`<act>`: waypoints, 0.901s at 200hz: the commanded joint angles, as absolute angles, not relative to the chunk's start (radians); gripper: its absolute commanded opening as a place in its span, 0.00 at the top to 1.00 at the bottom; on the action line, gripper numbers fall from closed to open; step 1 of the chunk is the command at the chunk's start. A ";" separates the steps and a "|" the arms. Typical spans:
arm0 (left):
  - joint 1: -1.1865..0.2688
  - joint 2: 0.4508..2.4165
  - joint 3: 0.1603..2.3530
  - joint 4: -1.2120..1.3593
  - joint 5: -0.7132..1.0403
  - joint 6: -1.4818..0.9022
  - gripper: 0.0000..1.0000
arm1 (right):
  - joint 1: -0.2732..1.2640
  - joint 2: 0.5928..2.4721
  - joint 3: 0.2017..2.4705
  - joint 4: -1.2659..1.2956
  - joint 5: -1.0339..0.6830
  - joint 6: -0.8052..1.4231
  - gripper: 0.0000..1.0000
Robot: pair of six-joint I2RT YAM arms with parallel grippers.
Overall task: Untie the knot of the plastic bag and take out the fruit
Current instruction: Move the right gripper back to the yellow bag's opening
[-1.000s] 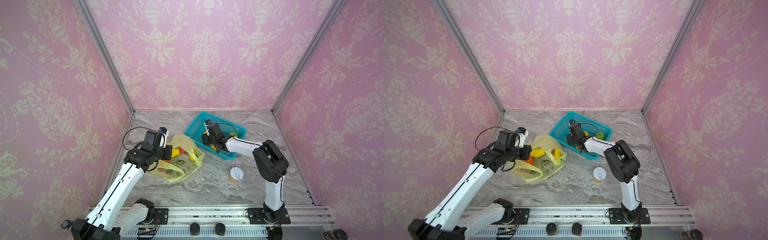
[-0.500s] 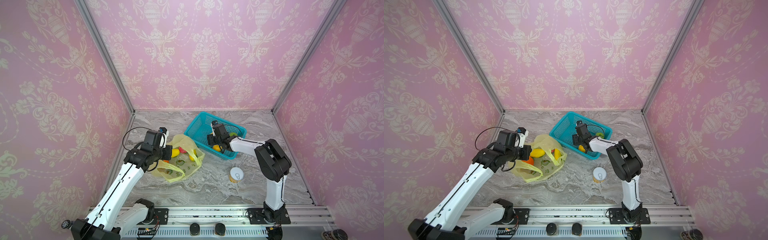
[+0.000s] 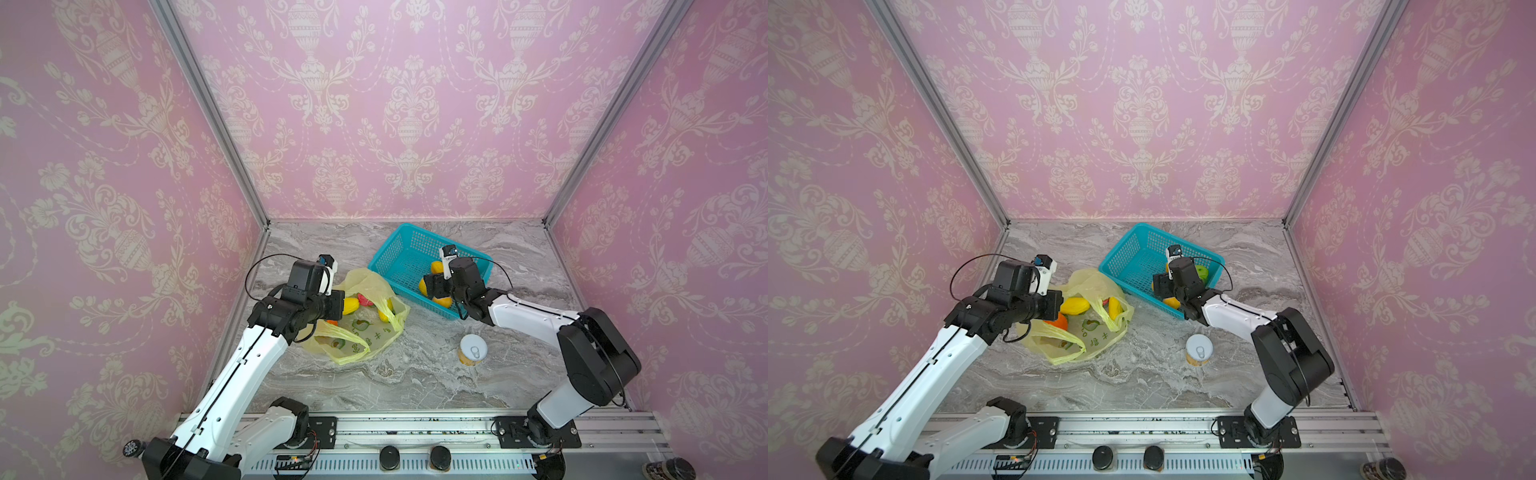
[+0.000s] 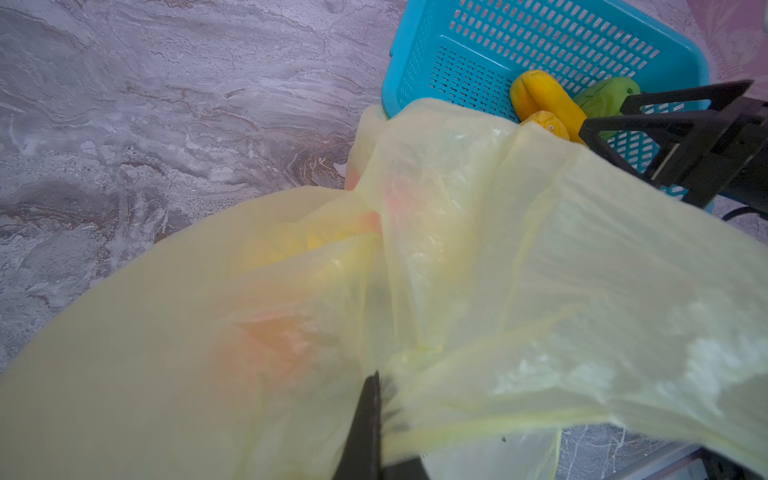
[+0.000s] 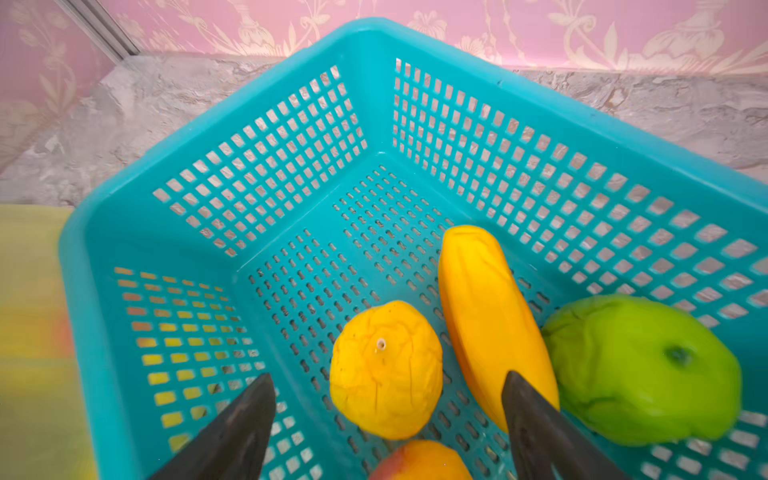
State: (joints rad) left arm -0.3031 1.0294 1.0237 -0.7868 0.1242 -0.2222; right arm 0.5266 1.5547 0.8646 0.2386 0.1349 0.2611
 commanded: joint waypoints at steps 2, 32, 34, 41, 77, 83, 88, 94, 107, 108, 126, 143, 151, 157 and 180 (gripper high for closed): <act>-0.293 1.035 1.014 -0.807 0.110 -0.207 1.00 | 0.532 1.401 0.758 0.356 0.069 0.262 0.22; -0.294 1.036 1.014 -0.809 0.109 -0.207 1.00 | 0.556 1.182 0.606 0.476 -0.053 0.245 0.41; -0.293 1.037 1.015 -0.808 0.110 -0.207 1.00 | 0.562 1.169 0.597 0.481 -0.057 0.242 0.42; -0.293 1.036 1.014 -0.808 0.109 -0.207 1.00 | 0.584 1.127 0.576 0.494 -0.065 0.227 0.46; -0.294 1.036 1.013 -0.809 0.114 -0.207 1.00 | 0.798 1.034 0.544 0.503 -0.075 0.045 0.51; -0.293 1.037 1.013 -0.808 0.113 -0.207 1.00 | 0.832 1.039 0.548 0.503 -0.082 0.016 0.51; -0.293 1.037 1.013 -0.808 0.113 -0.207 1.00 | 0.855 1.048 0.553 0.502 -0.090 -0.004 0.51; -0.293 1.036 1.013 -0.808 0.113 -0.207 1.00 | 0.879 1.060 0.561 0.500 -0.105 -0.027 0.51; -0.293 1.037 1.013 -0.808 0.113 -0.207 1.00 | 0.919 1.096 0.584 0.483 -0.146 -0.073 0.51; -0.293 1.037 1.014 -0.808 0.113 -0.207 1.00 | 0.922 1.100 0.586 0.482 -0.149 -0.076 0.51; -0.293 1.037 1.014 -0.808 0.113 -0.207 1.00 | 0.963 1.163 0.615 0.480 -0.156 -0.118 0.51; -0.294 1.037 1.014 -0.808 0.113 -0.207 1.00 | 0.968 1.223 0.644 0.482 -0.167 -0.121 0.51; -0.293 1.036 1.014 -0.807 0.113 -0.206 1.00 | 0.968 1.255 0.663 0.481 -0.170 -0.122 0.52; -0.293 1.037 1.014 -0.808 0.111 -0.207 1.00 | 0.968 1.284 0.678 0.475 -0.172 -0.125 0.52; -0.293 1.037 1.014 -0.807 0.113 -0.207 1.00 | 0.968 1.381 0.742 0.451 -0.149 -0.132 0.55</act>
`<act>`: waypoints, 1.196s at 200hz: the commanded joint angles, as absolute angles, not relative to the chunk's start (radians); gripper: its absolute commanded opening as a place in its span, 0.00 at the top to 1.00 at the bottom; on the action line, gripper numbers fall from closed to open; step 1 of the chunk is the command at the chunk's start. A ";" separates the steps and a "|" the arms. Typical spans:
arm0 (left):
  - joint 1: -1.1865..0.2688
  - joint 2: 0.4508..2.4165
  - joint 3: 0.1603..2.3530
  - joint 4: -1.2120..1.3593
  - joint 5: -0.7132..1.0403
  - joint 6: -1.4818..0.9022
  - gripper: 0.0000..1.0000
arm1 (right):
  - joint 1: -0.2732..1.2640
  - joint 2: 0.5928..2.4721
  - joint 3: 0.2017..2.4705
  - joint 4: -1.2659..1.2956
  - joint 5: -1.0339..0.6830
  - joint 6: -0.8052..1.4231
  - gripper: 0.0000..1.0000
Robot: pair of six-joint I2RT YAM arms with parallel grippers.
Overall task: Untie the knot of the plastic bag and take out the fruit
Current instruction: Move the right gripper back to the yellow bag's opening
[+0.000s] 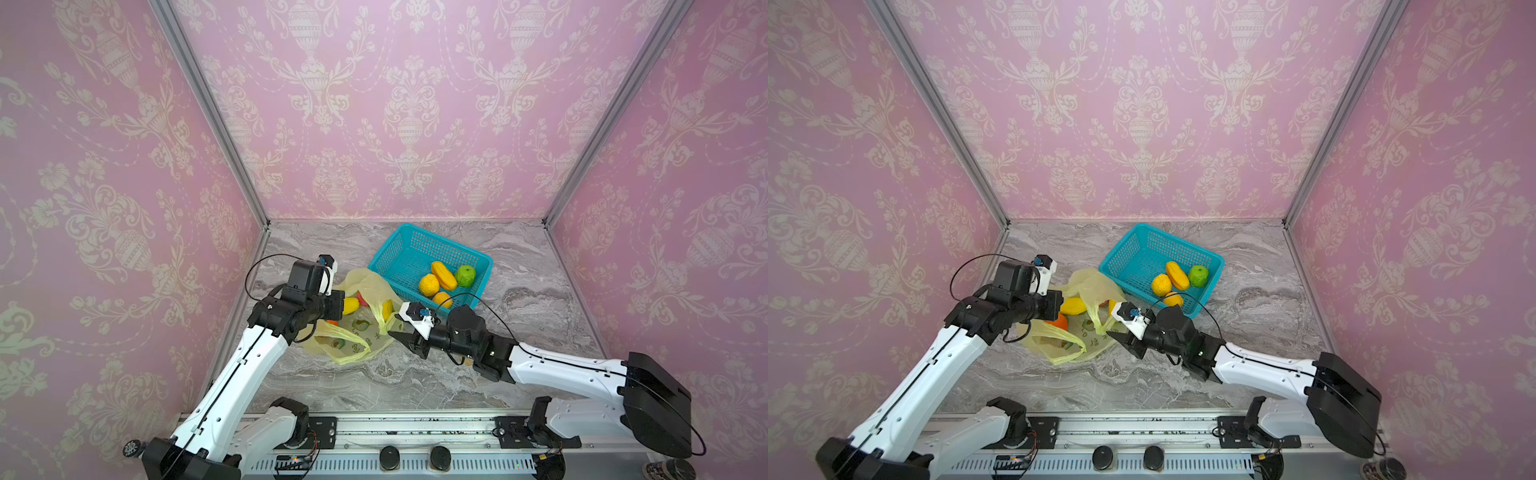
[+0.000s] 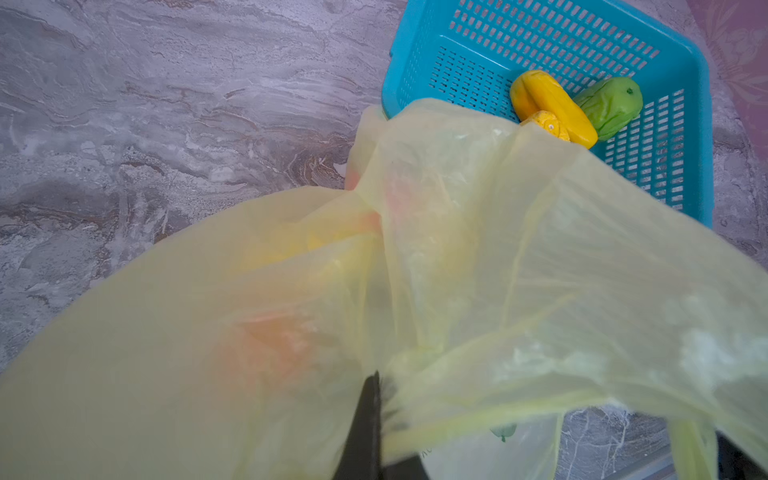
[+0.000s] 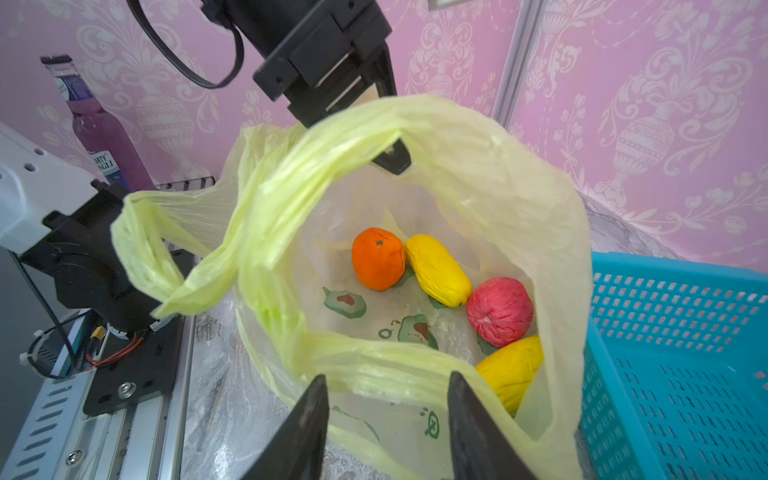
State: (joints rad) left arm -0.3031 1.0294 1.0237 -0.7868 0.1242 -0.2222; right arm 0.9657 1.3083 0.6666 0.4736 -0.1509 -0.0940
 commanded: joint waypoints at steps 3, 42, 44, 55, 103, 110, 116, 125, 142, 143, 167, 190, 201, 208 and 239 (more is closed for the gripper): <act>-0.293 1.037 1.013 -0.807 0.112 -0.207 1.00 | 0.968 1.395 0.751 0.448 -0.144 -0.131 0.56; -0.293 1.035 1.013 -0.807 0.115 -0.207 1.00 | 0.968 1.523 0.853 0.401 -0.134 -0.120 0.61; -0.293 1.036 1.014 -0.806 0.116 -0.207 1.00 | 0.968 1.527 0.857 0.397 -0.136 -0.118 0.62; -0.294 1.037 1.014 -0.806 0.115 -0.207 1.00 | 0.972 1.541 0.875 0.380 -0.147 -0.119 0.63; -0.293 1.034 1.015 -0.806 0.115 -0.208 1.00 | 0.979 1.346 0.699 0.497 -0.043 -0.145 0.38; -0.294 1.035 1.013 -0.807 0.116 -0.208 1.00 | 0.979 1.303 0.669 0.510 -0.037 -0.146 0.37; -0.293 1.035 1.015 -0.806 0.117 -0.208 1.00 | 0.979 1.274 0.653 0.512 -0.036 -0.144 0.36; -0.292 1.037 1.013 -0.807 0.116 -0.209 1.00 | 0.980 1.242 0.640 0.500 -0.053 -0.144 0.35; -0.292 1.036 1.013 -0.807 0.117 -0.206 1.00 | 0.995 1.231 0.644 0.471 -0.103 -0.161 0.28; -0.292 1.037 1.014 -0.807 0.116 -0.208 1.00 | 0.997 1.232 0.645 0.470 -0.103 -0.163 0.27; -0.293 1.037 1.013 -0.807 0.113 -0.208 1.00 | 1.054 1.295 0.699 0.432 -0.028 -0.202 0.16; -0.293 1.037 1.014 -0.807 0.114 -0.208 1.00 | 1.088 1.385 0.761 0.423 0.082 -0.218 0.09; -0.292 1.037 1.013 -0.806 0.114 -0.207 1.00 | 1.096 1.417 0.787 0.403 0.093 -0.225 0.09; -0.293 1.035 1.013 -0.806 0.113 -0.207 1.00 | 1.103 1.427 0.796 0.399 0.099 -0.232 0.08; -0.291 1.035 1.014 -0.807 0.114 -0.207 1.00 | 1.131 1.440 0.788 0.464 0.226 -0.240 0.10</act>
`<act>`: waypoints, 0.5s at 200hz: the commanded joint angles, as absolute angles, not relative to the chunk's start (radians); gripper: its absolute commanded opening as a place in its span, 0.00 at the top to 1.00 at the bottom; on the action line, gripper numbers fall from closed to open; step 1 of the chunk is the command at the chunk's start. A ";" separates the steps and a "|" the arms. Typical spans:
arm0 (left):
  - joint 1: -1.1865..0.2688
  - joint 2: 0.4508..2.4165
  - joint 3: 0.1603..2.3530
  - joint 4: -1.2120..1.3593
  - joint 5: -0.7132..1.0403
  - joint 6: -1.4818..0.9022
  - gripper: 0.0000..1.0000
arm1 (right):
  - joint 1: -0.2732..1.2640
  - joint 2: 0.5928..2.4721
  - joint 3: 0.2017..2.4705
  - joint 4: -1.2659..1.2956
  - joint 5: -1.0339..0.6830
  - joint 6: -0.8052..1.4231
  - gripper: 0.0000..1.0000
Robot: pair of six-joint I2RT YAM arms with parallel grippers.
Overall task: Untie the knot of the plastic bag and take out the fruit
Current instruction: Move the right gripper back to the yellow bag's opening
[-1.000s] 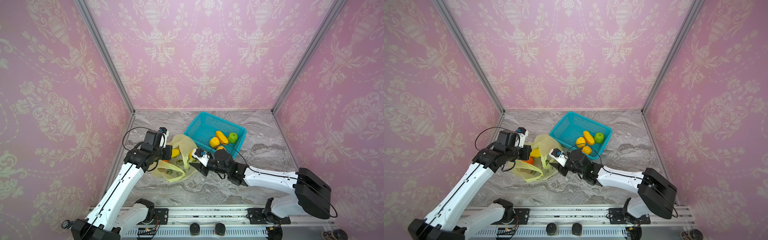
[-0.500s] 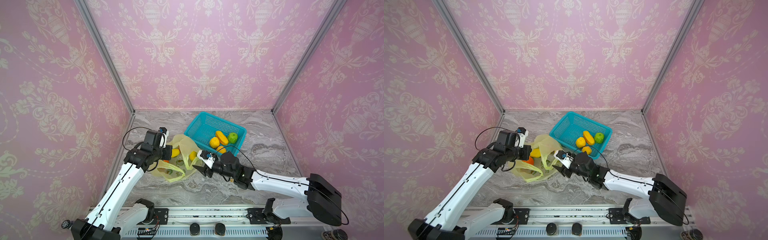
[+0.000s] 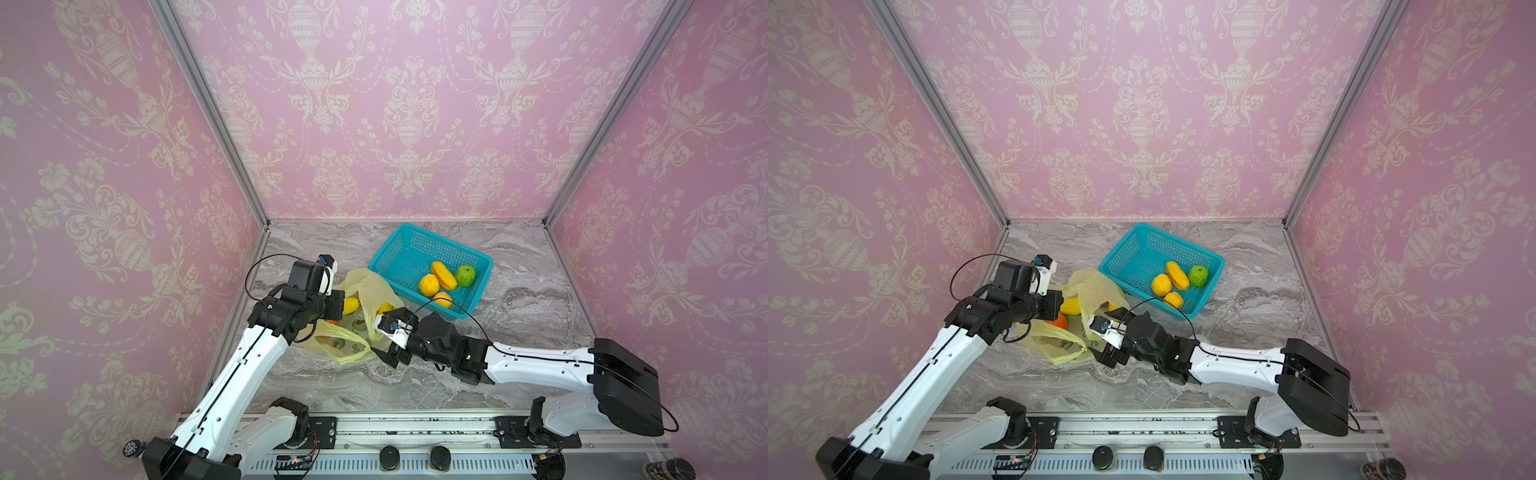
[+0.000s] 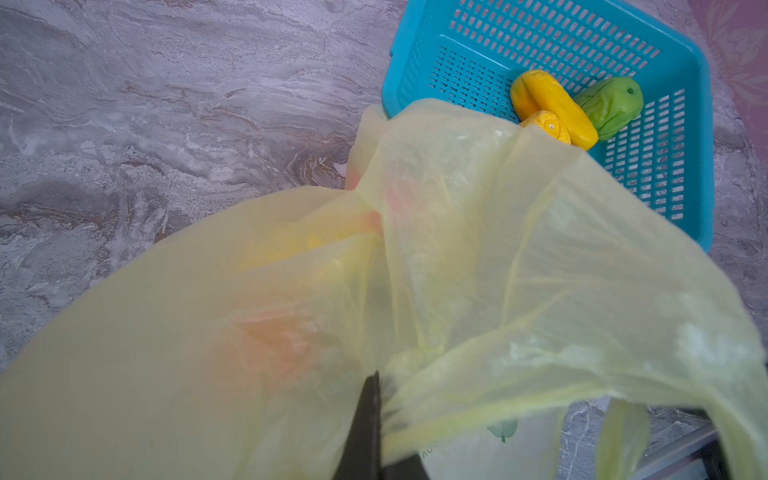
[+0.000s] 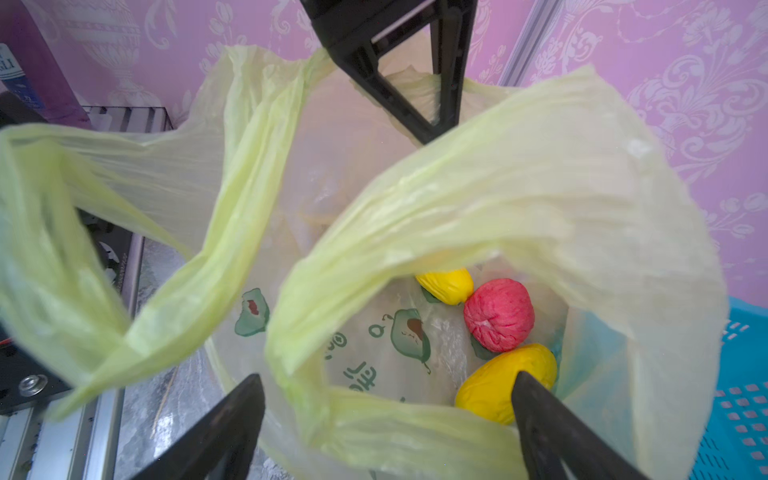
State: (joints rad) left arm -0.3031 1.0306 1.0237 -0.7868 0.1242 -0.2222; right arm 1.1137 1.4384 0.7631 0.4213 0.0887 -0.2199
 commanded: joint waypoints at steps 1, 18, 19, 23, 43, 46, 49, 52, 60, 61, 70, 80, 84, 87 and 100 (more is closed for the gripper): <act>-0.291 1.036 1.014 -0.807 0.115 -0.207 1.00 | 1.131 1.440 0.788 0.467 0.233 -0.239 0.11; -0.292 1.038 1.013 -0.807 0.113 -0.208 1.00 | 1.131 1.431 0.786 0.512 0.376 -0.201 0.38; -0.292 1.038 1.014 -0.807 0.113 -0.209 1.00 | 1.131 1.429 0.786 0.514 0.384 -0.199 0.39; -0.292 1.039 1.014 -0.807 0.114 -0.209 1.00 | 1.131 1.423 0.782 0.526 0.413 -0.196 0.48; -0.292 1.041 1.014 -0.807 0.115 -0.209 1.00 | 1.117 1.373 0.762 0.574 0.540 -0.185 0.87; -0.292 1.040 1.013 -0.806 0.115 -0.209 1.00 | 1.111 1.364 0.761 0.572 0.548 -0.183 0.90; -0.292 1.041 1.014 -0.806 0.116 -0.208 1.00 | 1.105 1.352 0.761 0.568 0.556 -0.178 0.92; -0.292 1.042 1.014 -0.806 0.116 -0.209 1.00 | 1.097 1.344 0.762 0.561 0.561 -0.170 0.93; -0.292 1.041 1.014 -0.807 0.118 -0.207 1.00 | 1.067 1.321 0.770 0.531 0.567 -0.140 0.96; -0.292 1.041 1.014 -0.806 0.119 -0.207 1.00 | 1.065 1.318 0.771 0.526 0.567 -0.135 0.97; -0.292 1.039 1.015 -0.807 0.120 -0.207 1.00 | 1.015 1.296 0.788 0.471 0.551 -0.083 0.99; -0.293 1.035 1.015 -0.806 0.120 -0.207 1.00 | 0.956 1.281 0.808 0.403 0.533 -0.019 1.00; -0.292 1.034 1.015 -0.807 0.121 -0.207 1.00 | 0.931 1.277 0.814 0.377 0.525 0.007 1.00; -0.292 1.033 1.015 -0.807 0.121 -0.207 1.00 | 0.915 1.274 0.819 0.362 0.520 0.023 1.00; -0.293 1.029 1.014 -0.806 0.121 -0.207 1.00 | 0.842 1.270 0.825 0.304 0.498 0.090 1.00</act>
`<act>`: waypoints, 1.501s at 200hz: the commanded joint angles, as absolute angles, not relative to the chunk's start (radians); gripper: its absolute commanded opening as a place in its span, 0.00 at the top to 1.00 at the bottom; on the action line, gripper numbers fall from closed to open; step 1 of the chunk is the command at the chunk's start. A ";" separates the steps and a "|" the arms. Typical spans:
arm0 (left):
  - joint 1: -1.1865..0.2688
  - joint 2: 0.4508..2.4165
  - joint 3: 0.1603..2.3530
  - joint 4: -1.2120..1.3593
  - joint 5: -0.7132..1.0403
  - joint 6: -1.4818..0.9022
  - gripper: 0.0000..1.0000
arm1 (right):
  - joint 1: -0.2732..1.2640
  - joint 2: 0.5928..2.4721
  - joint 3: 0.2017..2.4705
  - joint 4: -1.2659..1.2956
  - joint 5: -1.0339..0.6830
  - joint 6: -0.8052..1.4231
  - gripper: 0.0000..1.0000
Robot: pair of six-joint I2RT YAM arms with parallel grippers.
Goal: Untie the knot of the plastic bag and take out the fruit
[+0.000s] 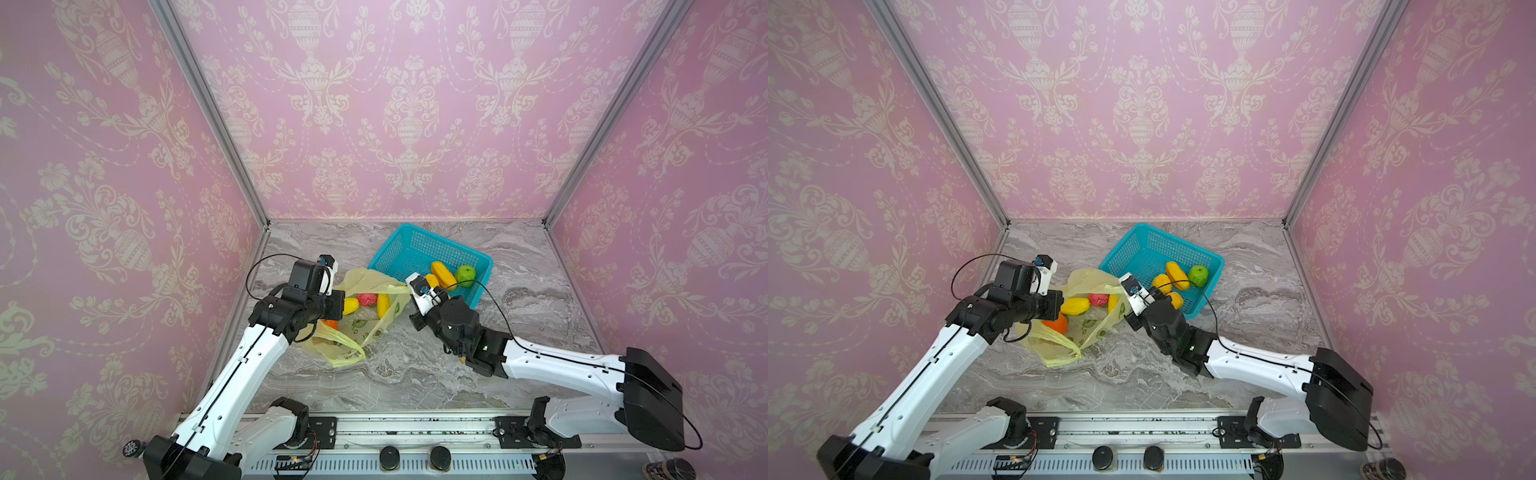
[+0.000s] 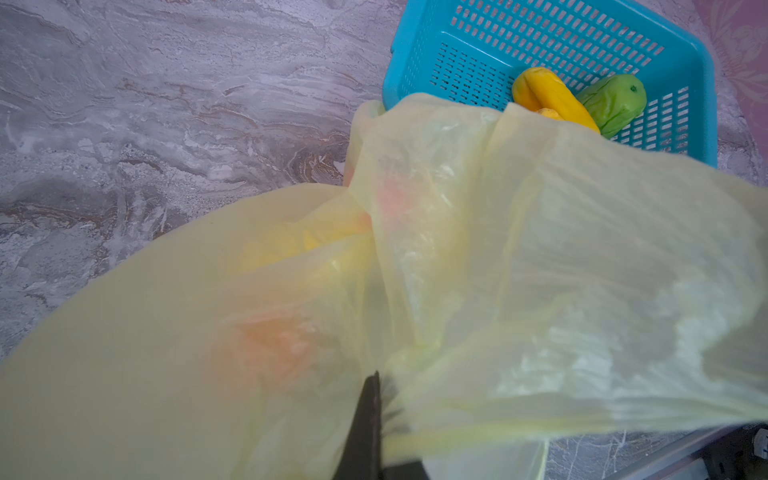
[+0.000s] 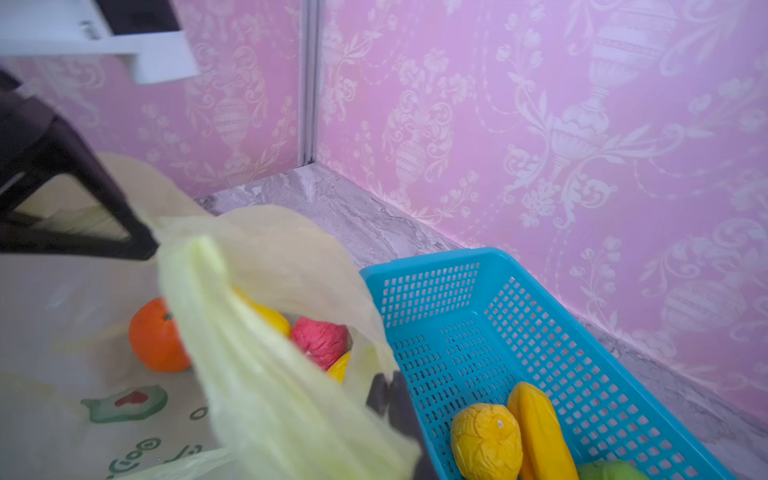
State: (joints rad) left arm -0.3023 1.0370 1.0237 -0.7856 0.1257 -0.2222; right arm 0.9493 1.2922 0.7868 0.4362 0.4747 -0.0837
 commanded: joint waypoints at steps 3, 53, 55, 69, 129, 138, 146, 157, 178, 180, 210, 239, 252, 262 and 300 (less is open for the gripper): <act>-0.292 1.028 1.015 -0.806 0.122 -0.206 1.00 | 0.827 1.270 0.824 0.295 0.491 0.102 1.00; -0.292 1.020 1.017 -0.804 0.133 -0.204 1.00 | 0.700 1.377 0.920 0.105 0.385 0.178 0.92; -0.292 1.020 1.017 -0.803 0.133 -0.203 1.00 | 0.700 1.384 0.926 0.097 0.386 0.178 0.90; -0.292 1.016 1.017 -0.802 0.135 -0.203 1.00 | 0.700 1.394 0.938 0.084 0.397 0.176 0.74; -0.292 1.011 1.019 -0.801 0.136 -0.203 1.00 | 0.701 1.195 0.789 0.170 0.316 0.120 0.20; -0.292 1.011 1.018 -0.801 0.135 -0.203 1.00 | 0.703 1.142 0.754 0.188 0.276 0.108 0.17; -0.292 1.011 1.018 -0.802 0.133 -0.204 1.00 | 0.705 1.089 0.721 0.207 0.242 0.102 0.16; -0.292 1.012 1.017 -0.802 0.133 -0.204 1.00 | 0.707 1.014 0.675 0.234 0.192 0.097 0.13; -0.292 1.013 1.018 -0.802 0.132 -0.204 1.00 | 0.710 0.847 0.584 0.282 0.083 0.087 0.11; -0.292 1.013 1.019 -0.802 0.132 -0.204 1.00 | 0.710 0.830 0.577 0.284 0.076 0.087 0.11; -0.292 1.012 1.018 -0.802 0.132 -0.204 1.00 | 0.714 0.614 0.503 0.268 -0.020 0.093 0.11; -0.293 1.014 1.017 -0.802 0.132 -0.203 1.00 | 0.719 0.503 0.490 0.217 -0.110 0.095 0.15; -0.292 1.015 1.017 -0.802 0.129 -0.204 1.00 | 0.734 0.502 0.503 0.209 -0.220 0.096 0.25; -0.292 1.017 1.016 -0.802 0.129 -0.204 1.00 | 0.770 0.523 0.514 0.219 -0.289 0.090 0.32; -0.292 1.016 1.017 -0.802 0.129 -0.204 1.00 | 1.096 0.769 0.598 0.246 -0.109 -0.099 0.40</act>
State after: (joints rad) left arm -0.3023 1.0245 1.0237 -0.7799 0.1493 -0.2188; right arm 0.9371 0.6209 0.5220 0.2340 -0.1749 0.0429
